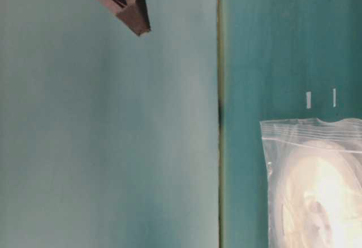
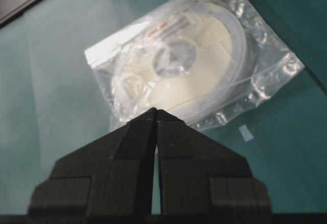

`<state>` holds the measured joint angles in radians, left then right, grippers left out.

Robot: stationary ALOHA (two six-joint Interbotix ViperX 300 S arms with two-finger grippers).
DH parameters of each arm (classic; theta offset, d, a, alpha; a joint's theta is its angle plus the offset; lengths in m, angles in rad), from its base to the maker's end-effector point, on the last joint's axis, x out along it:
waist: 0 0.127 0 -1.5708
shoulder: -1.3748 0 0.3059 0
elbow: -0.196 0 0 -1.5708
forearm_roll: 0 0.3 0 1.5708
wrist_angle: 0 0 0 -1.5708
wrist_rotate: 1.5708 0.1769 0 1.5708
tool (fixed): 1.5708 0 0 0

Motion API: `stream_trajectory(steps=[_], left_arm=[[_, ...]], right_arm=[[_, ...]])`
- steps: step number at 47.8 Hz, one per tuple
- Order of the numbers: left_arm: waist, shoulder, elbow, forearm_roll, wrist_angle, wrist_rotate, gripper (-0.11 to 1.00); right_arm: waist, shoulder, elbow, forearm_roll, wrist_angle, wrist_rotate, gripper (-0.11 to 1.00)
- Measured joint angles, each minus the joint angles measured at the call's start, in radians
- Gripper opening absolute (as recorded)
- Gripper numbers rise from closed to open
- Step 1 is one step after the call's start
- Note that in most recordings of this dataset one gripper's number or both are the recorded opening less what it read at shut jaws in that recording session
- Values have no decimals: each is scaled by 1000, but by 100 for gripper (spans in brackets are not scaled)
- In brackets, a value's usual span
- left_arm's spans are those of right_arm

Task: Take out the reel from the clear zip bag.
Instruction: 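Move the left gripper toward the left edge of the clear bag, then grasp the left edge of the clear zip bag with the left gripper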

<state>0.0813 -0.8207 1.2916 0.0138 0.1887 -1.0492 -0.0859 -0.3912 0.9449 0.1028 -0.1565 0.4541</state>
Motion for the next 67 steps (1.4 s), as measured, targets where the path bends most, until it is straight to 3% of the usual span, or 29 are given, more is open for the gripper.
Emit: stream_trajectory(steps=[5, 11, 21, 38, 45, 53, 57, 59, 62, 67], left_arm=[[34, 5, 34, 0, 6, -43, -1], [44, 6, 54, 0, 8, -46, -1], [44, 28, 84, 0, -23, -49, -1], [44, 129, 135, 0, -325, -51, 1], [44, 213, 132, 0, -374, -51, 23], [44, 278, 114, 0, -380, -69, 72], [44, 293, 104, 0, -380, -129, 92], [44, 296, 101, -2, -380, -172, 95], [44, 298, 101, 0, -379, -216, 91], [44, 314, 103, 0, -370, -241, 88]], right_arm=[[-14, 12, -2, 41, 3, 58, 1], [-32, 26, 2, 54, 3, 112, 1], [-40, 63, 2, 55, 3, 121, 1], [-40, 132, -48, 55, 12, 123, 1], [-41, 137, -55, 55, 41, 123, 1], [-40, 137, -55, 55, 52, 129, 1], [-32, 137, -55, 55, 52, 130, 1], [-31, 137, -55, 55, 52, 130, 1], [-31, 137, -57, 55, 54, 132, 1], [-29, 138, -57, 55, 55, 132, 1]])
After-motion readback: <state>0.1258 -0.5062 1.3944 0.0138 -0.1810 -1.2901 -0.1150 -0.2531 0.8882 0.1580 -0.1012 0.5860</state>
